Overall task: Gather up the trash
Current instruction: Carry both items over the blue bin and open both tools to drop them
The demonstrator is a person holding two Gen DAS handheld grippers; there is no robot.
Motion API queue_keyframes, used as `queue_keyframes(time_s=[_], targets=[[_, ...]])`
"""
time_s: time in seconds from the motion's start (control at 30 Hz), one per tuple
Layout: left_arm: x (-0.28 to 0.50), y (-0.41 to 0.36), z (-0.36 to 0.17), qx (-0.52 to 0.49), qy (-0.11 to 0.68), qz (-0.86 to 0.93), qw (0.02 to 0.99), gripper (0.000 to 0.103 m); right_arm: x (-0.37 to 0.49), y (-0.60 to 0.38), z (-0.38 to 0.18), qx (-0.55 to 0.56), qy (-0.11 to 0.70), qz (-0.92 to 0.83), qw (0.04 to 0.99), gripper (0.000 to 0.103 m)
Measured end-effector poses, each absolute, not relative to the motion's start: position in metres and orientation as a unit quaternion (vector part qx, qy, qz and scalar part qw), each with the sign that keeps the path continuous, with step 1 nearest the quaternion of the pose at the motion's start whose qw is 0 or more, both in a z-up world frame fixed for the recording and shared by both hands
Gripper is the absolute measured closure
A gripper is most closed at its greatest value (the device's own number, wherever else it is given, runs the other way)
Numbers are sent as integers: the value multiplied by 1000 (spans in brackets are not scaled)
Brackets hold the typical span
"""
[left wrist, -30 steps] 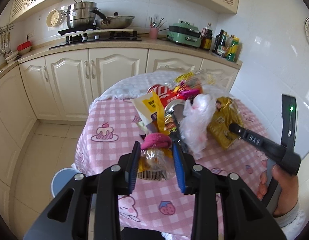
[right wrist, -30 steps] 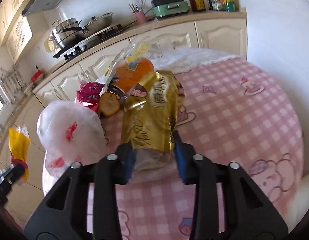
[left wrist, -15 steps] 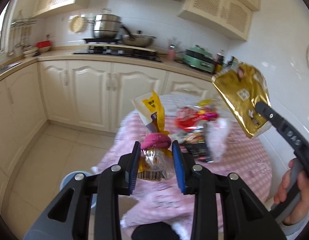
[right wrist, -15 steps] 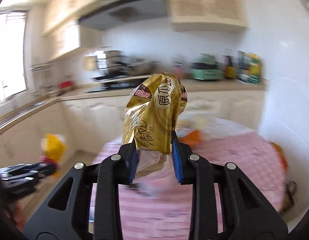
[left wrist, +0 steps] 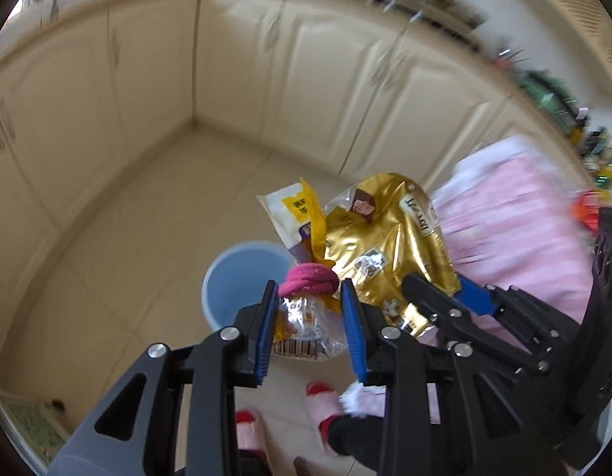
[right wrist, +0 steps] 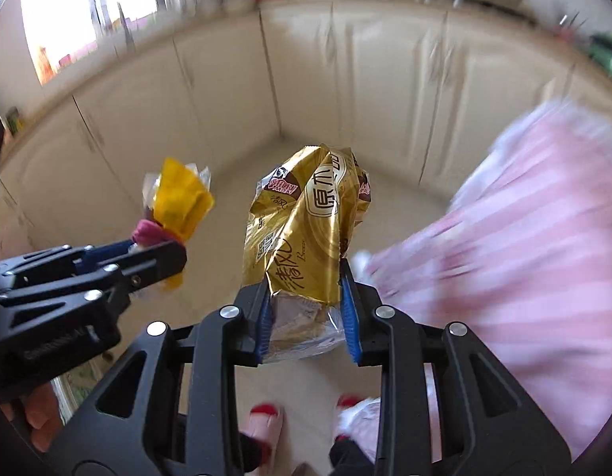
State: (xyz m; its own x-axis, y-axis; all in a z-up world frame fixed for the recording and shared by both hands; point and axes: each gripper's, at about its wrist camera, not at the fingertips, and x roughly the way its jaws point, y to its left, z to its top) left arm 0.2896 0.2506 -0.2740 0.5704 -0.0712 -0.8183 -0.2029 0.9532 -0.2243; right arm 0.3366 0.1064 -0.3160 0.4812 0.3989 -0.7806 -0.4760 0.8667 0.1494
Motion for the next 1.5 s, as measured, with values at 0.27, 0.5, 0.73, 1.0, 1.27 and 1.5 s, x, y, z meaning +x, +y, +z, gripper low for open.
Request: queue_keyframes(time_s=[0.27, 0.5, 0.73, 1.0, 1.27, 1.5], targets=[[372, 307, -412, -209, 554, 45, 805, 72, 421, 156, -444, -44, 547, 228, 805, 73], [400, 321, -473, -228, 554, 61, 798, 44, 447, 172, -498, -30, 584, 208, 784, 73], [391, 351, -505, -294, 560, 108, 767, 43, 456, 185, -522, -28, 601, 208, 771, 72], [392, 360, -508, -294, 563, 130, 761, 43, 461, 197, -527, -23, 597, 214, 773, 61], [383, 368, -491, -296, 547, 128, 773, 43, 456, 203, -500, -27, 578, 213, 787, 53], [365, 360, -462, -293, 531, 114, 787, 43, 436, 189, -461, -38, 563, 214, 797, 53]])
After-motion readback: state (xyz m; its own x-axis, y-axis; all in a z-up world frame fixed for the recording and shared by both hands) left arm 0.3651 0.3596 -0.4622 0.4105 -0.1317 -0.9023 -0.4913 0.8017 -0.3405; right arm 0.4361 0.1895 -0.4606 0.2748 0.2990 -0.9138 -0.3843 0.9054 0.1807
